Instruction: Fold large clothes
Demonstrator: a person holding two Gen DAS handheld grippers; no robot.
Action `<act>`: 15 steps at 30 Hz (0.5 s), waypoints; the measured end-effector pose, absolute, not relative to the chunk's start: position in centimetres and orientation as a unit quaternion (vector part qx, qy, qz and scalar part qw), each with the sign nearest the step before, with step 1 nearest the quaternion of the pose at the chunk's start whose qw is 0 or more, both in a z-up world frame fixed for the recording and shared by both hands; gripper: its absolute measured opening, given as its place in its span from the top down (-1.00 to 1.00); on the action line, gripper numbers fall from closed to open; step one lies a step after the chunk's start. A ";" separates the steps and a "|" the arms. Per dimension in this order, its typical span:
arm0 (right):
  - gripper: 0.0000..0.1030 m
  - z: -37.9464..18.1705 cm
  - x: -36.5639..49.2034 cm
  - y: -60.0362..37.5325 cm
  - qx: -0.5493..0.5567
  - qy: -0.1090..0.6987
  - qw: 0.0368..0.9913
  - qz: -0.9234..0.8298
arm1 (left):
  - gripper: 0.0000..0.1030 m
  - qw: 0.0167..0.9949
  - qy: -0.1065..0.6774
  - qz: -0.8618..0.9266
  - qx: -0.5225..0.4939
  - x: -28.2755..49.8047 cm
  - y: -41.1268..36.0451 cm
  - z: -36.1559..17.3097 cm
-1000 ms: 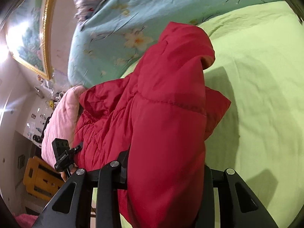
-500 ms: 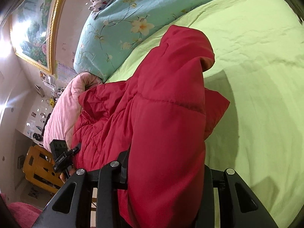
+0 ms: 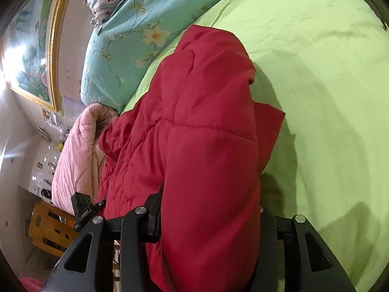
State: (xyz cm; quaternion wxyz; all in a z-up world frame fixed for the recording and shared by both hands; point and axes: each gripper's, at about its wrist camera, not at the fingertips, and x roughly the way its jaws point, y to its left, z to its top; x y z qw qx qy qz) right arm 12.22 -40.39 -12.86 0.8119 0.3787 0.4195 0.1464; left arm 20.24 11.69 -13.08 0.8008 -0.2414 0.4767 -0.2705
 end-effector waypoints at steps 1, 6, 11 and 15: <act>0.12 -13.0 12.1 -40.4 0.379 0.417 0.813 0.146 | -0.10 0.803 0.477 -0.267 -0.239 20.2 11.6 -13.2; 0.04 -13.7 11.7 -40.6 0.390 0.409 0.812 0.145 | -0.30 0.805 0.481 -0.250 -0.241 20.1 11.7 -14.1; -0.21 -13.7 11.3 -40.4 0.384 0.414 0.815 0.133 | -0.52 0.805 0.491 -0.232 -0.240 19.9 12.2 -14.2; -0.38 -13.4 10.9 -40.5 0.381 0.416 0.817 0.119 | -0.54 0.810 0.496 -0.216 -0.225 19.4 12.4 -13.0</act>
